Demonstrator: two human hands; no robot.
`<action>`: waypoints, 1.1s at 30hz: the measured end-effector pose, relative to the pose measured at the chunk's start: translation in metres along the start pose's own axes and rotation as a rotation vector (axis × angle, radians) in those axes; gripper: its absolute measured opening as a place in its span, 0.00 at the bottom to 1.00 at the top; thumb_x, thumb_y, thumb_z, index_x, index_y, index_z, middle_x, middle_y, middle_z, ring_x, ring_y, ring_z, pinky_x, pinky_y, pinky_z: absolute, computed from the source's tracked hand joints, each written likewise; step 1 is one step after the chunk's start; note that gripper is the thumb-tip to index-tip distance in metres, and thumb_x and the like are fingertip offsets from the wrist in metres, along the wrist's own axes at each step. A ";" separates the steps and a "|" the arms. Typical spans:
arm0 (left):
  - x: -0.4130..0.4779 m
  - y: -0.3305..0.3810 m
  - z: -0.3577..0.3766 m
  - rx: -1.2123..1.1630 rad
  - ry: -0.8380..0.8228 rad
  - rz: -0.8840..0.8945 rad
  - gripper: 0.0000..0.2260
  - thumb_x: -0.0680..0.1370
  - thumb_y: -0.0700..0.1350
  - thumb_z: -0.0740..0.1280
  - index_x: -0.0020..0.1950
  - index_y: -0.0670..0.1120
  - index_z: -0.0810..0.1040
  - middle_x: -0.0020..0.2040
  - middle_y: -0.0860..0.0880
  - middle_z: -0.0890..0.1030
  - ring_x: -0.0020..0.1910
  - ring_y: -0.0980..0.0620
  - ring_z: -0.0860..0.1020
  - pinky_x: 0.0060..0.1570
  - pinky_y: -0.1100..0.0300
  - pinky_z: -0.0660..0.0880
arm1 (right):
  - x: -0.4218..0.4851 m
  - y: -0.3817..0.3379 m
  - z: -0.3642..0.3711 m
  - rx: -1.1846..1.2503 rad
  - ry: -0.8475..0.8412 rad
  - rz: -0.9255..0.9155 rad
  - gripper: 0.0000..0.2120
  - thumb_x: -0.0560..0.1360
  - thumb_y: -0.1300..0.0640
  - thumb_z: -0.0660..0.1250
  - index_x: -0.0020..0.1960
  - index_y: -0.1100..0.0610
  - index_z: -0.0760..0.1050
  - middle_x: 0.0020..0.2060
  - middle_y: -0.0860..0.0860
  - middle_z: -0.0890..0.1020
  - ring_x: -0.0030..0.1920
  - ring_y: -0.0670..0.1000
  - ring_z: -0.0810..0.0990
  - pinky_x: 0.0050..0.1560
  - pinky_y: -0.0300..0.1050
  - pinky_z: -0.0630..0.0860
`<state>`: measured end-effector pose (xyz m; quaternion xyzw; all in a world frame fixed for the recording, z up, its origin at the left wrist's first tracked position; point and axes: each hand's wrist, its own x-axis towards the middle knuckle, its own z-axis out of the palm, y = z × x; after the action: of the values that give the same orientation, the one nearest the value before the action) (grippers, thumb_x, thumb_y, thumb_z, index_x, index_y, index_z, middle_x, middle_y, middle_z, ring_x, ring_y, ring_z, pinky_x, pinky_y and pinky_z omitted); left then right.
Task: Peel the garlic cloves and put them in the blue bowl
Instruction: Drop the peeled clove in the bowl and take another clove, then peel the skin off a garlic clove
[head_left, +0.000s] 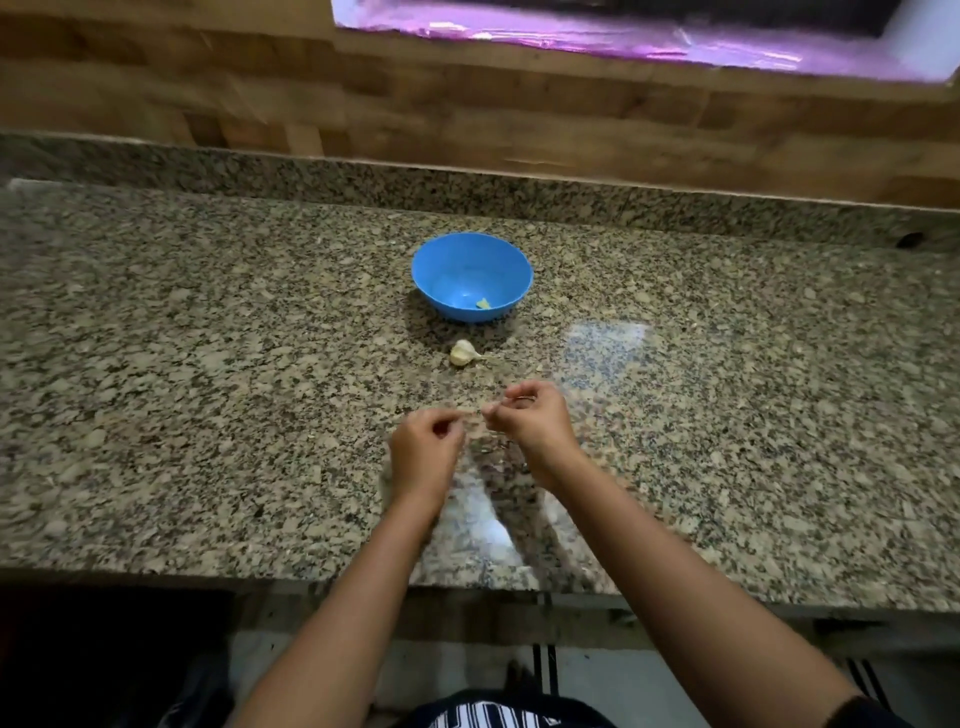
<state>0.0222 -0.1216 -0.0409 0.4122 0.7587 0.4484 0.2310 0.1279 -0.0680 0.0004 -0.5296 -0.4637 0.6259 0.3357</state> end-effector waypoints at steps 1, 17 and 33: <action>0.002 -0.003 -0.014 -0.117 0.048 -0.092 0.07 0.75 0.38 0.68 0.52 0.43 0.81 0.47 0.49 0.82 0.35 0.59 0.77 0.29 0.73 0.72 | 0.000 -0.001 0.016 -0.002 -0.028 -0.004 0.13 0.71 0.72 0.68 0.45 0.58 0.67 0.40 0.56 0.76 0.40 0.51 0.78 0.47 0.45 0.78; -0.044 -0.195 -0.346 -0.996 0.814 -0.586 0.09 0.76 0.30 0.64 0.56 0.33 0.77 0.43 0.42 0.80 0.40 0.51 0.79 0.40 0.66 0.77 | -0.107 0.049 0.417 -0.193 -0.598 0.101 0.16 0.71 0.77 0.63 0.38 0.58 0.65 0.30 0.55 0.73 0.21 0.40 0.74 0.25 0.33 0.71; -0.092 -0.385 -0.418 -1.135 1.067 -0.954 0.08 0.77 0.32 0.64 0.55 0.34 0.77 0.43 0.46 0.79 0.42 0.54 0.78 0.51 0.63 0.75 | -0.119 0.239 0.586 -0.472 -0.742 0.381 0.12 0.74 0.70 0.65 0.37 0.57 0.71 0.31 0.52 0.78 0.34 0.49 0.79 0.43 0.41 0.78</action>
<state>-0.3887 -0.5024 -0.1728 -0.3827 0.5202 0.7423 0.1783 -0.4003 -0.3907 -0.1758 -0.4077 -0.5762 0.7008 -0.1028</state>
